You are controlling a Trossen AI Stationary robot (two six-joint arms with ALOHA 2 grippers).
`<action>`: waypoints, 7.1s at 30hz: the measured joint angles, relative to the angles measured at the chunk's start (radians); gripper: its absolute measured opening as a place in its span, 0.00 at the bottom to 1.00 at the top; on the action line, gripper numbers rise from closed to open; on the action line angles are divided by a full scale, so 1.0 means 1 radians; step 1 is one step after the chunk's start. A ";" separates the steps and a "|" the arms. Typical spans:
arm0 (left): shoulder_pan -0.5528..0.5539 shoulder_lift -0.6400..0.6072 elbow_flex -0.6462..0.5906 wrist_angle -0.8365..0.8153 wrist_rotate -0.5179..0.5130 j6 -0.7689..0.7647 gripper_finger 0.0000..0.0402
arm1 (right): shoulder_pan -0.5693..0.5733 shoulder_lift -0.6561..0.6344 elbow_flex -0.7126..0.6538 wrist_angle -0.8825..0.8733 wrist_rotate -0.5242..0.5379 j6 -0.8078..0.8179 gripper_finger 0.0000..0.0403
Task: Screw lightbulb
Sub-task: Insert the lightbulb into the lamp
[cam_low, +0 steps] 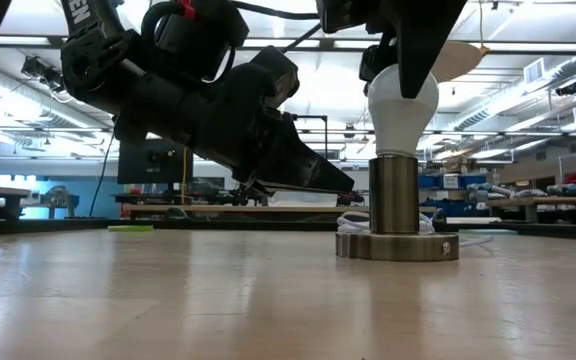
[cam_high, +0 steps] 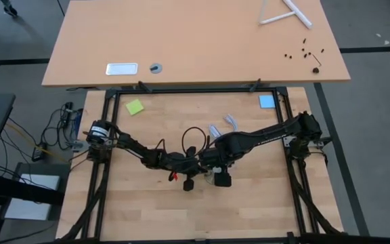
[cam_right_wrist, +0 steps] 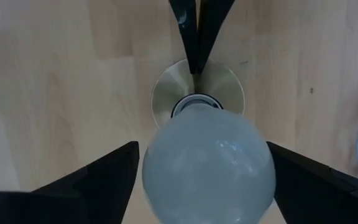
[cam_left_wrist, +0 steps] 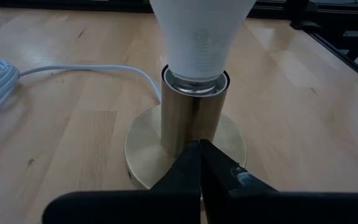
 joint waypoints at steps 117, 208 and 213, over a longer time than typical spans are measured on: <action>0.000 -0.001 0.017 -0.020 -0.011 -0.042 0.00 | -0.074 0.001 -0.025 0.061 -0.076 0.364 0.84; -0.002 0.000 0.016 -0.061 -0.011 -0.021 0.00 | 0.181 0.000 0.080 -0.168 0.423 -0.233 0.87; -0.002 0.000 0.016 -0.061 -0.011 -0.022 0.00 | 0.162 0.000 0.080 -0.169 0.419 -0.256 0.87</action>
